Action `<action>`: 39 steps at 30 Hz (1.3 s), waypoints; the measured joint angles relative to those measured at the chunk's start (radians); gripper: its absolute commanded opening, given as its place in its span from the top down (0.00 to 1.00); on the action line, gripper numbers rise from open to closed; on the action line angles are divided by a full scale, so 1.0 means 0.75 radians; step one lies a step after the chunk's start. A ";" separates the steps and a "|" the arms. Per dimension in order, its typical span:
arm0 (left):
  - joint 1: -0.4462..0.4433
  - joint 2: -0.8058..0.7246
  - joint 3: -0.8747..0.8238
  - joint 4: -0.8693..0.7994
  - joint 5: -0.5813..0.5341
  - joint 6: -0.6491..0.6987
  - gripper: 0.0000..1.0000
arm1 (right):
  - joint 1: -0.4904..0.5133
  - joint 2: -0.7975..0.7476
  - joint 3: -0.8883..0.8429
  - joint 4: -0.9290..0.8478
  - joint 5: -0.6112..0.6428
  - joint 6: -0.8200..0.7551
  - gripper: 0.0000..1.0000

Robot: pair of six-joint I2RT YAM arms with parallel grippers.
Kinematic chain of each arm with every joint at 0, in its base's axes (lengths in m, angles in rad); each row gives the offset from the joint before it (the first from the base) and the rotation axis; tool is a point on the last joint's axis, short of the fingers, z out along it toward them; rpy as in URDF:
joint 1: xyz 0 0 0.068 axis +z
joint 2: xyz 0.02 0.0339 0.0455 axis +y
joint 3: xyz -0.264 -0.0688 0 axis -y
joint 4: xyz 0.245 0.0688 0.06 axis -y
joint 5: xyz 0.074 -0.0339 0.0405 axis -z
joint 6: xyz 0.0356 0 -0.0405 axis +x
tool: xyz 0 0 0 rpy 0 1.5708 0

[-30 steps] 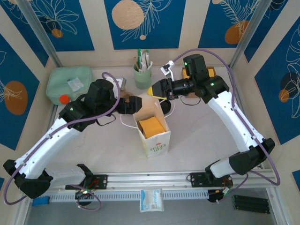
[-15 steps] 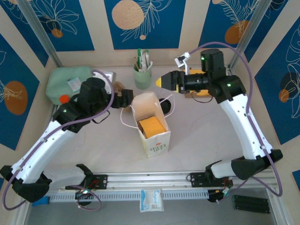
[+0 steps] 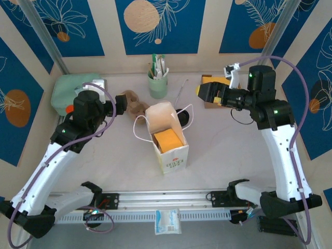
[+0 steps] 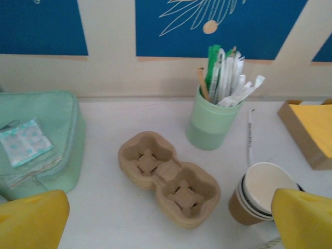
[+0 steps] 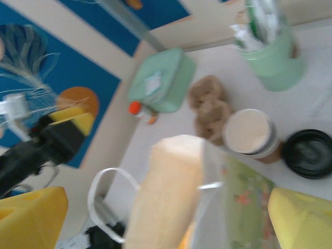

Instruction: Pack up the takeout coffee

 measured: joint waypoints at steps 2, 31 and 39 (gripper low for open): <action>0.020 -0.027 -0.070 0.039 -0.023 0.029 0.01 | -0.017 -0.047 -0.130 0.032 0.145 -0.014 0.01; 0.300 0.474 -1.200 1.588 -0.167 0.435 0.01 | -0.220 0.196 -1.546 1.647 0.882 -0.406 0.01; 0.436 0.605 -1.222 1.943 -0.003 0.432 0.01 | -0.187 0.430 -1.605 2.154 0.798 -0.496 0.01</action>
